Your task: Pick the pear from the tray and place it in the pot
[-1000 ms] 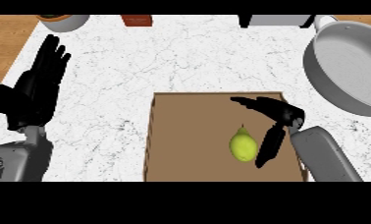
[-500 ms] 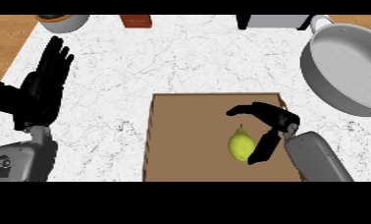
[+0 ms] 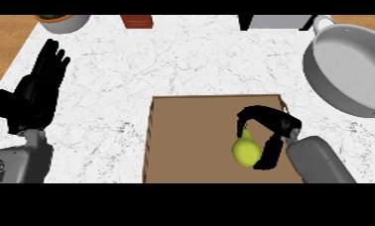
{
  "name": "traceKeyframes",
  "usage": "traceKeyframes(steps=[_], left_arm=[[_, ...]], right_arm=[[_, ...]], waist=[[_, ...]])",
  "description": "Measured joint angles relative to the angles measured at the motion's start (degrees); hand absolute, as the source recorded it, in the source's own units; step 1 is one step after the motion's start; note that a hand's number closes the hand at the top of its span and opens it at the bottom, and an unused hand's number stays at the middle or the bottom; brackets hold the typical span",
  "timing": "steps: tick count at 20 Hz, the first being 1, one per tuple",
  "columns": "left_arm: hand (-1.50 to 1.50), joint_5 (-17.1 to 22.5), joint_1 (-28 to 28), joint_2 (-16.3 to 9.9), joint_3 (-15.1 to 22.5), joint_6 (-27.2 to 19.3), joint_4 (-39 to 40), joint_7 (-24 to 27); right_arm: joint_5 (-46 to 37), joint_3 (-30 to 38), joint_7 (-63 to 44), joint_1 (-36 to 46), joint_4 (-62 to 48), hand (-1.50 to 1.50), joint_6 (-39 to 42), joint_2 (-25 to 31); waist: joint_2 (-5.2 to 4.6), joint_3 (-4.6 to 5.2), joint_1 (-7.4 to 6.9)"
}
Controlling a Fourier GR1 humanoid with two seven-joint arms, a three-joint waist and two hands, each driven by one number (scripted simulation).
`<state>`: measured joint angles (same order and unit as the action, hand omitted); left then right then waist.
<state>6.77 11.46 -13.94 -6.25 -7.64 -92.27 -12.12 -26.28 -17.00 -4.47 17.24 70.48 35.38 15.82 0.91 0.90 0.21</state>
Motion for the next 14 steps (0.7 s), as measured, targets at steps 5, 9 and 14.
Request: traceKeyframes(steps=[5,9,14], left_arm=[[0.00,-0.55,0.20,0.12,-0.01,-0.29,-0.86,-0.91],[0.00,-0.60,-1.45,0.31,-0.49,-0.54,-1.61,-0.37],[0.00,-0.93,-0.11,0.19,-0.73,-1.06,-1.52,-1.74]], right_arm=[[-4.52,-2.54,4.19,-3.59,4.42,1.50,-3.54,1.59],[-11.37,-7.28,8.24,-10.46,15.37,1.50,-9.01,6.97],[-15.63,-7.26,11.46,-21.20,28.80,1.50,-15.68,13.76]], waist=[[-0.03,-0.23,0.14],[-0.13,-0.62,0.95],[-0.42,-0.81,1.33]])
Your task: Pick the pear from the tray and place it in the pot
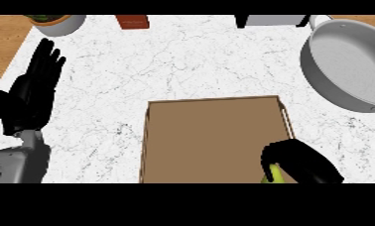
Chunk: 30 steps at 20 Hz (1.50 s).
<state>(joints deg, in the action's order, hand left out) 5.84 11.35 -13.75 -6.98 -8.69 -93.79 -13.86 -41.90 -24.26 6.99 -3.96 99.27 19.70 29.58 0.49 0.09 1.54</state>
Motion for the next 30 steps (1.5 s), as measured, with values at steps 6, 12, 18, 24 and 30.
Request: traceKeyframes(steps=[6,12,18,24,30], left_arm=[[0.00,-0.21,-1.90,0.37,0.06,0.14,-0.96,0.77],[0.00,-0.47,-2.07,0.47,0.11,-0.09,-1.72,0.25],[0.00,-0.48,-2.38,0.69,0.29,0.91,-1.35,1.26],[0.00,-0.55,-1.55,1.13,0.22,1.87,0.32,2.63],[0.00,-0.96,0.08,1.30,0.01,2.05,1.27,2.07]], right_arm=[[4.36,8.41,-0.06,-8.74,12.79,1.50,-8.24,-0.68],[12.31,20.67,-2.51,-10.95,22.81,1.50,-14.08,-4.07],[22.93,36.13,-3.69,-9.33,23.89,1.50,-13.65,-2.88],[30.41,45.59,-4.27,-1.04,13.11,1.50,-10.05,0.68],[31.26,47.74,-1.95,7.73,-1.16,1.50,-8.61,2.55]], waist=[[0.03,-0.07,0.51],[-0.08,-0.08,0.34],[-0.32,-0.08,-0.63],[-0.49,-0.08,-1.40],[-0.56,-0.10,-1.77]])
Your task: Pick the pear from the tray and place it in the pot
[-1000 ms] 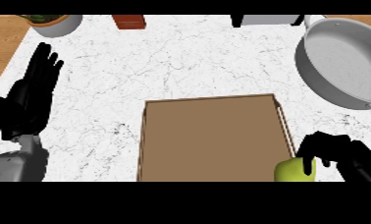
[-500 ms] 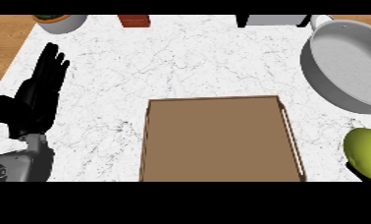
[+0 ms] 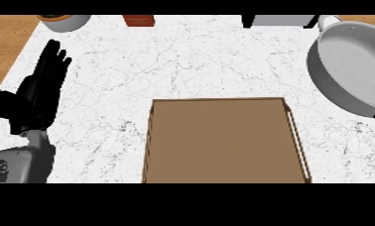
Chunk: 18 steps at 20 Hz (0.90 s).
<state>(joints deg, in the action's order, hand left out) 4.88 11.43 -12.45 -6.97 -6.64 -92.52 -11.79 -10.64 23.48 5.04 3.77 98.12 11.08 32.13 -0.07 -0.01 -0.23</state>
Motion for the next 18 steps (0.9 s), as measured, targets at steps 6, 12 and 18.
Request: traceKeyframes(steps=[6,12,18], left_arm=[[0.00,0.05,1.26,0.01,-0.09,0.20,-0.26,-1.28],[0.00,-0.72,2.31,1.29,1.15,-0.56,-0.40,-1.39],[0.00,-0.82,2.84,1.25,0.66,-0.18,1.36,-0.21]], right_arm=[[-1.74,0.56,5.90,9.89,-17.60,1.50,-1.57,2.06],[-17.23,-1.67,12.35,13.21,-28.51,1.50,-15.81,4.90],[-23.89,-3.10,20.57,23.96,-50.25,1.50,-24.29,5.78]], waist=[[-0.12,-0.02,-0.48],[-0.61,-0.10,-1.68],[-0.66,-0.12,-1.92]])
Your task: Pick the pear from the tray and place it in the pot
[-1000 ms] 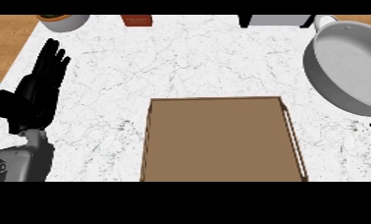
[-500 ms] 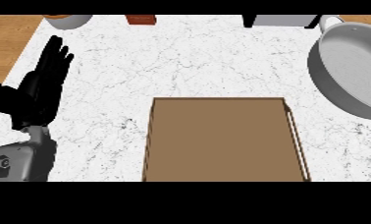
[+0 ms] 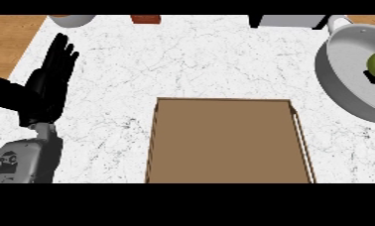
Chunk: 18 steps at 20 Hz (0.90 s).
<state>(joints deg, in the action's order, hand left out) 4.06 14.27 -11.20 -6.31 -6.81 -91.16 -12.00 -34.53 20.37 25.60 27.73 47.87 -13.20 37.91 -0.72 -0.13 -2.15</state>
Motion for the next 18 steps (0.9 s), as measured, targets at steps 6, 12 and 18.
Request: traceKeyframes(steps=[6,12,18], left_arm=[[0.00,-0.31,-1.02,0.67,1.25,0.43,-1.59,0.05],[0.00,0.40,-0.26,0.36,0.73,0.98,-1.34,-0.36],[0.00,0.35,-0.50,0.25,0.24,1.03,-0.78,0.49]], right_arm=[[-1.06,0.82,2.77,7.32,-17.37,-1.50,0.77,0.94],[0.97,2.15,7.72,11.45,-27.32,-1.50,8.38,0.78],[8.20,8.27,14.11,14.27,-31.97,-1.50,16.86,0.24]], waist=[[-0.29,-0.09,-0.90],[-0.57,-0.20,-1.30],[-0.56,-0.25,-0.86]])
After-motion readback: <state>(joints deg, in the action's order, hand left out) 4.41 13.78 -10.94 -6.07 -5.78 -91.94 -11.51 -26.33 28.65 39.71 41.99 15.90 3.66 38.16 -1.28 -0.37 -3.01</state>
